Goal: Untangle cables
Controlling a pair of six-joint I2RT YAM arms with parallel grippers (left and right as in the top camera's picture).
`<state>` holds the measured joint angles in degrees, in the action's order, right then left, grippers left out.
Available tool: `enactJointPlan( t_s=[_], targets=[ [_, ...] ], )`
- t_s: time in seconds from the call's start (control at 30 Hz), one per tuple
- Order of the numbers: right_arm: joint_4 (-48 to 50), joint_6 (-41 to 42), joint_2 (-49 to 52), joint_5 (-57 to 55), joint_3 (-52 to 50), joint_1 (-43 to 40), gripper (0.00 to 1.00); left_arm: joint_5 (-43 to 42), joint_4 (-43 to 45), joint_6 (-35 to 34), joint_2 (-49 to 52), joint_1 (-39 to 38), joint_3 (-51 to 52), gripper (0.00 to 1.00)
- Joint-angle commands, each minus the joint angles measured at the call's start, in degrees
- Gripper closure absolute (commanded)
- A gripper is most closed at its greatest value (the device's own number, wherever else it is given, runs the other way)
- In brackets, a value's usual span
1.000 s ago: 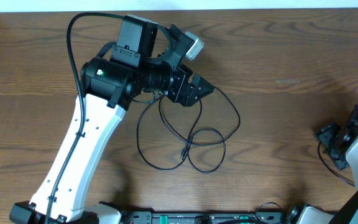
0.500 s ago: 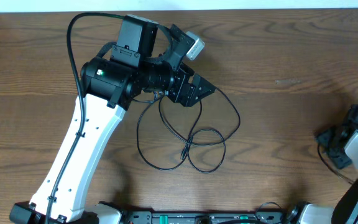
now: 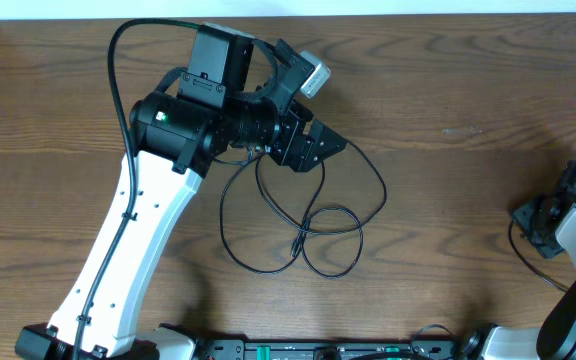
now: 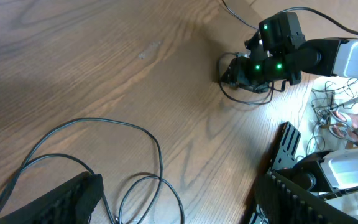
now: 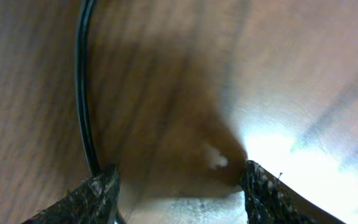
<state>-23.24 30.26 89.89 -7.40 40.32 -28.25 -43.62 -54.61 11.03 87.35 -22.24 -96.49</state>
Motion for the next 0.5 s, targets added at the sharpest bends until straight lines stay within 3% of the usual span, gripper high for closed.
enactJointPlan(
  t_s=[0.0,0.2,0.47],
  targets=[
    [0.4,-3.8,2.4,7.9,-0.9,0.6,0.4,-1.0,0.1,1.4,-0.7,-0.1,-1.0,0.16],
    [0.5,-6.8,-1.5,11.2,-0.9,0.6,0.41,-0.9,0.1,1.4,-0.7,-0.1,-1.0,0.16],
    [0.8,-6.8,-5.2,9.4,-0.9,0.6,0.33,-1.0,0.1,1.4,-0.7,-0.1,-1.0,0.16]
  ],
)
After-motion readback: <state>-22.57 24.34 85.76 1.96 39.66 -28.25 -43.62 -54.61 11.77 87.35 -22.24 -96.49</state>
